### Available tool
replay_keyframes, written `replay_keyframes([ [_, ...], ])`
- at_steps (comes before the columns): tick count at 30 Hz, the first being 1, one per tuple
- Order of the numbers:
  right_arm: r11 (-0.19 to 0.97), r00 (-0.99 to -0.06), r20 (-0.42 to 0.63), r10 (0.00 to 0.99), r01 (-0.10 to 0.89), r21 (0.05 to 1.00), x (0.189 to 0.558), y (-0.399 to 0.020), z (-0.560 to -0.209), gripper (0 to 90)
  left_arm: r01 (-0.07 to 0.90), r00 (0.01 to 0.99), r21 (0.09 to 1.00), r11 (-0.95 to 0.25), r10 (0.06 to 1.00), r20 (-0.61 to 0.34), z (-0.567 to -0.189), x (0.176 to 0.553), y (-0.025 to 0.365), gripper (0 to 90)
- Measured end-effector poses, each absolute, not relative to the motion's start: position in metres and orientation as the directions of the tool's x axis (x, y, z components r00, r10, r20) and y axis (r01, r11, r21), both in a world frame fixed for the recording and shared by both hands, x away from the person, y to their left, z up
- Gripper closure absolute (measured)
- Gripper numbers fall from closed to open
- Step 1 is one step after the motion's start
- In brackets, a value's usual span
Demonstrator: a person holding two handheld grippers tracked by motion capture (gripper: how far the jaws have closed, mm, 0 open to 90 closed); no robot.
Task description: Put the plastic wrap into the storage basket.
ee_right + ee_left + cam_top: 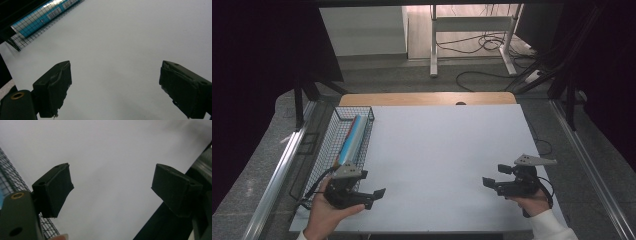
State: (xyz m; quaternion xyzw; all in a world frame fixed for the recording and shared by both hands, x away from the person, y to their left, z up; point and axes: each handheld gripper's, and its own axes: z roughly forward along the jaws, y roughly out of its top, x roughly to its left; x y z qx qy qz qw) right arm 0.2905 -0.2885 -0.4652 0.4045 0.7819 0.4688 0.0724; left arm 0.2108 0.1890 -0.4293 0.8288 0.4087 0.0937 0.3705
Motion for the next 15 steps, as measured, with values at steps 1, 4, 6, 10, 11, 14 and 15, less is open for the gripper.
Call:
replay_keyframes([
  [1, 0.233, -0.662, 0.266, 0.700, 0.565, 0.792, 0.2905, -0.2885, -0.4652, 11.2, 0.608, 0.648, 0.691, -0.391, 0.747, -0.148, -0.4293, 0.2108, 0.1890, 16.3],
  [4, 0.254, -0.672, 0.244, 0.700, 0.552, 0.794, 0.2892, -0.2868, -0.4661, 11.2, 0.605, 0.657, 0.682, -0.411, 0.742, -0.135, -0.4347, 0.2084, 0.1833, 16.2],
  [6, 0.267, -0.676, 0.230, 0.700, 0.546, 0.794, 0.2879, -0.2858, -0.4660, 11.2, 0.604, 0.657, 0.677, -0.421, 0.744, -0.124, -0.4364, 0.2089, 0.1816, 16.2],
  [10, 0.282, -0.682, 0.207, 0.701, 0.532, 0.799, 0.2866, -0.2859, -0.4668, 11.1, 0.600, 0.658, 0.679, -0.424, 0.743, -0.117, -0.4380, 0.2093, 0.1801, 16.2],
  [11, 0.282, -0.682, 0.207, 0.701, 0.532, 0.799, 0.2866, -0.2859, -0.4668, 11.1, 0.600, 0.658, 0.679, -0.424, 0.743, -0.117, -0.4380, 0.2093, 0.1801, 16.2],
  [14, 0.294, -0.685, 0.192, 0.703, 0.526, 0.798, 0.2858, -0.2871, -0.4696, 11.1, 0.597, 0.658, 0.679, -0.427, 0.745, -0.110, -0.4387, 0.2102, 0.1797, 15.8],
  [15, 0.294, -0.685, 0.192, 0.703, 0.526, 0.798, 0.2858, -0.2871, -0.4696, 11.1, 0.597, 0.657, 0.679, -0.428, 0.746, -0.108, -0.4391, 0.2107, 0.1794, 15.8],
])
